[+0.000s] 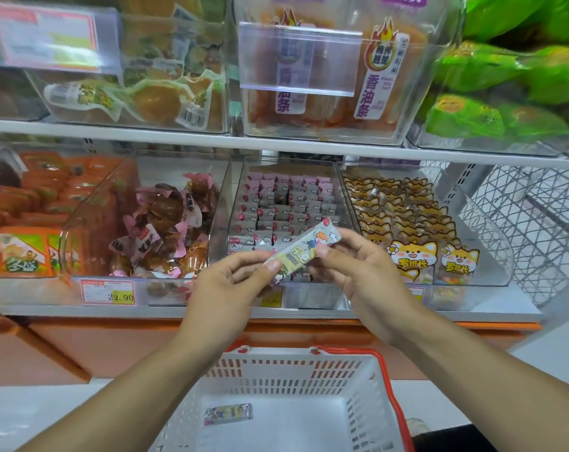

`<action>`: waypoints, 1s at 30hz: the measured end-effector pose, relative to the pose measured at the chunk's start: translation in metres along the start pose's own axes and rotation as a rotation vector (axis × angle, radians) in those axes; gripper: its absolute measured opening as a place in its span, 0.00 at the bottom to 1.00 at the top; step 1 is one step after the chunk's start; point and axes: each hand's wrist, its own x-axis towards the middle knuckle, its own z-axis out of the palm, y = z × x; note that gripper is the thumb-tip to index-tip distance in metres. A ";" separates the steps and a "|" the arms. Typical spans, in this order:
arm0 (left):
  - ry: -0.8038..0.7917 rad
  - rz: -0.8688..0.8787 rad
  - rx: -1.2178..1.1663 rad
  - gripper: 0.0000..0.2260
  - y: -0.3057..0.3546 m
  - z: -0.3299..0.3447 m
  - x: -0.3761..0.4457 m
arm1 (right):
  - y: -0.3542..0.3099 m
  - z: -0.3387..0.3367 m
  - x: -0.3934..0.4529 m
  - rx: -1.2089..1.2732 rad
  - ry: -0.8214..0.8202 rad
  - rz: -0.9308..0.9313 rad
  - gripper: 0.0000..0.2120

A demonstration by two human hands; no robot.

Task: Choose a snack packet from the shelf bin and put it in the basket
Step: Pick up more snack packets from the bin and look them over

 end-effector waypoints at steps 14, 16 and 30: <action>-0.147 0.444 1.121 0.29 -0.016 0.001 0.010 | -0.010 0.024 0.115 -0.955 0.319 -0.341 0.11; -0.156 0.419 1.129 0.30 -0.017 -0.002 0.012 | -0.012 0.024 0.136 -1.055 0.286 -0.344 0.17; -0.209 0.371 1.104 0.29 -0.017 -0.004 0.013 | 0.008 0.021 0.184 -1.592 -0.060 -0.178 0.17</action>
